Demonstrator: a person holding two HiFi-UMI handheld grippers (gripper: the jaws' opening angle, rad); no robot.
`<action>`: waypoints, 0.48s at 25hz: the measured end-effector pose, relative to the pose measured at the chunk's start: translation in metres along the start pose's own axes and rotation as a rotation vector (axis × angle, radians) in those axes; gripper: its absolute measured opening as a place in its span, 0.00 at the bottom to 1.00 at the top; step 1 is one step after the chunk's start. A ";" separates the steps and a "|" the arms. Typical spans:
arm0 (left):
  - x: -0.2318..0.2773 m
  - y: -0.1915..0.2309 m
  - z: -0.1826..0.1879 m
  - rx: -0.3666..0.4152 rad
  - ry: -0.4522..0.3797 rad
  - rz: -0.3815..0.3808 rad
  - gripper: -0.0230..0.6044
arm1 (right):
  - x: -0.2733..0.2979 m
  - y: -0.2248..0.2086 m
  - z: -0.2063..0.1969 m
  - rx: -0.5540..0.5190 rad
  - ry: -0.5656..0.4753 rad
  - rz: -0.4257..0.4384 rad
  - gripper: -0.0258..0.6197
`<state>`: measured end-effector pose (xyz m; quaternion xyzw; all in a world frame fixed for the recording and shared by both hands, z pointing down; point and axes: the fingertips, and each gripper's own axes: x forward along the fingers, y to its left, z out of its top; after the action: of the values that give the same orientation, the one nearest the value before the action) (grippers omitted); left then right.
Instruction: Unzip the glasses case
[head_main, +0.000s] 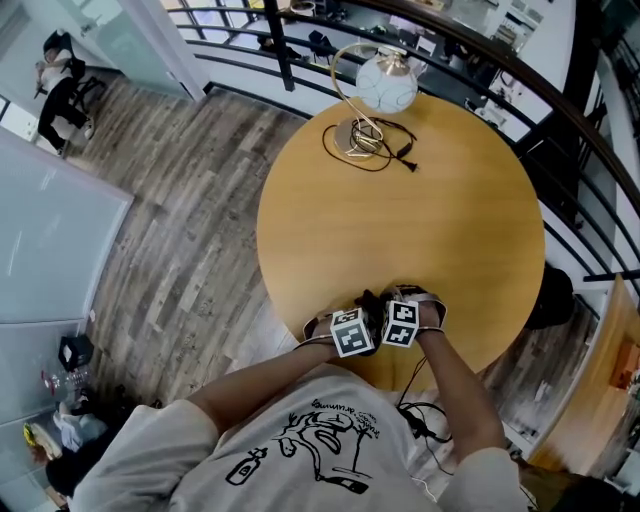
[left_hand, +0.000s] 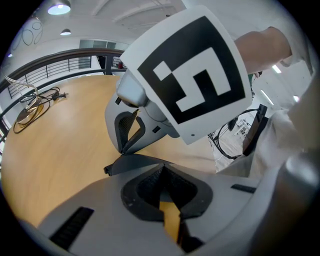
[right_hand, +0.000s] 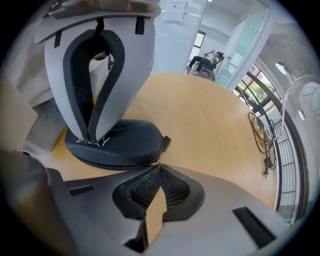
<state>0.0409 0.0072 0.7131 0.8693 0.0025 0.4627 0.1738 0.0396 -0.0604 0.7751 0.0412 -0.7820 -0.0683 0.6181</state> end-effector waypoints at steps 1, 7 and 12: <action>0.000 0.000 0.000 0.000 0.000 0.000 0.05 | 0.001 -0.001 0.001 -0.010 0.001 0.000 0.07; -0.001 -0.001 0.001 -0.004 -0.002 0.001 0.05 | -0.001 -0.006 0.006 -0.155 0.020 -0.022 0.07; 0.000 -0.001 0.002 0.000 -0.005 0.000 0.05 | -0.001 -0.009 0.009 -0.263 0.031 -0.041 0.07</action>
<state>0.0428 0.0079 0.7122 0.8705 0.0023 0.4606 0.1737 0.0311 -0.0689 0.7704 -0.0229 -0.7557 -0.1822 0.6286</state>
